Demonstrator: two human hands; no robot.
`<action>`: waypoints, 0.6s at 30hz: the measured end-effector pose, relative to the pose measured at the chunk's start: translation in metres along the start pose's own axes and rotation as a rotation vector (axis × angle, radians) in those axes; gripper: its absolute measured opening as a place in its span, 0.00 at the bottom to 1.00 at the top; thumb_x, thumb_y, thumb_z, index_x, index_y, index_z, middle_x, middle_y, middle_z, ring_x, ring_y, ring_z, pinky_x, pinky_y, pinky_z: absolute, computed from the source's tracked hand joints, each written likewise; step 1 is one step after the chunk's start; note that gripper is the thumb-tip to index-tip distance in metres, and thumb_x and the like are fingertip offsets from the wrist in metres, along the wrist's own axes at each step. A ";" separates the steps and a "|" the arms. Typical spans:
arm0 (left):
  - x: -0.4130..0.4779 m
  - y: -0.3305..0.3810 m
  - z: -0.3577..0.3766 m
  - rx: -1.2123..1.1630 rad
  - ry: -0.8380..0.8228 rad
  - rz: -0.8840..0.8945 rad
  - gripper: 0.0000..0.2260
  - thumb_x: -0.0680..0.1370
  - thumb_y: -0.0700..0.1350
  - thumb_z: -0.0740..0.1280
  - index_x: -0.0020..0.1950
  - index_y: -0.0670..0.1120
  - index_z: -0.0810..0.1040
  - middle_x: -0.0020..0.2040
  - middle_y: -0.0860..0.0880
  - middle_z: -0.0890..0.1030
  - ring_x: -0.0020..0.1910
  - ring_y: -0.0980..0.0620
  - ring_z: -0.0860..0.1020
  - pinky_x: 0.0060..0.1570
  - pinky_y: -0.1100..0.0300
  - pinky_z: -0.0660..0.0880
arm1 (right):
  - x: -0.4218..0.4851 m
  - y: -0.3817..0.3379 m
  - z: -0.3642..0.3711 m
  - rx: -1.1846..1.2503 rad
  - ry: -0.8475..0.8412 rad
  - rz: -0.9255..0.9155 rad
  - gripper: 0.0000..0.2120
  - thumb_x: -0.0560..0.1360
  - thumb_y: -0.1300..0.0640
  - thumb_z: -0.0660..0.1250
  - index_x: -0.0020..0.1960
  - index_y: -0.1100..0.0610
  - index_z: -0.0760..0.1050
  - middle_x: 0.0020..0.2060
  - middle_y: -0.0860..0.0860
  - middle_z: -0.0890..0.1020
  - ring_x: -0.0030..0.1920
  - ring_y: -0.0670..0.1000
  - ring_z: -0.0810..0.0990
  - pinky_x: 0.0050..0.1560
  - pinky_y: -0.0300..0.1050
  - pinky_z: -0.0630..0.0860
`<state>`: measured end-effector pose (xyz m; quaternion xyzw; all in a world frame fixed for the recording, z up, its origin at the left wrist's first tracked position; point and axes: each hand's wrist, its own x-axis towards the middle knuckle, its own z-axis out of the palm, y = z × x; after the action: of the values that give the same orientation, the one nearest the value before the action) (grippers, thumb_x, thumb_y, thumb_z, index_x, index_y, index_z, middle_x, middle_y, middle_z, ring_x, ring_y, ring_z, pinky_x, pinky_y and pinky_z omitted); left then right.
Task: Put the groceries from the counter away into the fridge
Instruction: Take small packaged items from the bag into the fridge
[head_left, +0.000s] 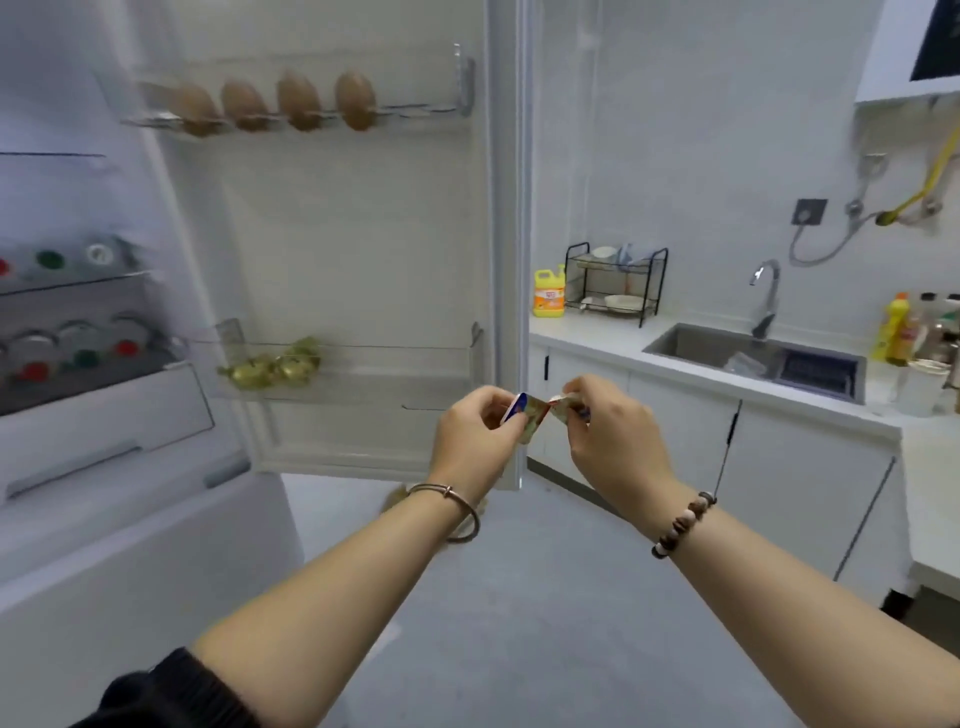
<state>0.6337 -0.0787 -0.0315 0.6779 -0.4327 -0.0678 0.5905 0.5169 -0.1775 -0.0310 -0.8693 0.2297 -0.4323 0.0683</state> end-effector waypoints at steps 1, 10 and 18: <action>0.007 -0.002 -0.013 0.020 0.043 0.011 0.04 0.74 0.42 0.70 0.40 0.51 0.79 0.37 0.52 0.82 0.39 0.52 0.80 0.45 0.52 0.79 | 0.010 -0.006 0.008 0.021 0.014 -0.035 0.02 0.74 0.64 0.66 0.47 0.60 0.75 0.37 0.55 0.79 0.33 0.58 0.77 0.33 0.54 0.76; 0.092 -0.016 -0.101 0.199 0.312 0.096 0.06 0.74 0.42 0.70 0.42 0.53 0.78 0.38 0.58 0.80 0.39 0.62 0.78 0.40 0.72 0.73 | 0.108 -0.032 0.061 0.133 0.146 -0.247 0.05 0.70 0.67 0.69 0.45 0.60 0.76 0.35 0.53 0.81 0.32 0.58 0.77 0.28 0.46 0.73; 0.174 -0.044 -0.141 0.630 0.109 -0.068 0.03 0.72 0.43 0.70 0.44 0.48 0.83 0.42 0.51 0.83 0.44 0.53 0.80 0.46 0.59 0.76 | 0.171 -0.048 0.108 0.183 -0.175 -0.220 0.10 0.74 0.64 0.63 0.52 0.56 0.77 0.44 0.51 0.81 0.43 0.57 0.78 0.42 0.48 0.77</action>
<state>0.8485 -0.0933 0.0450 0.8440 -0.3775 0.0862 0.3711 0.7071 -0.2219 0.0410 -0.9136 0.0860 -0.3791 0.1189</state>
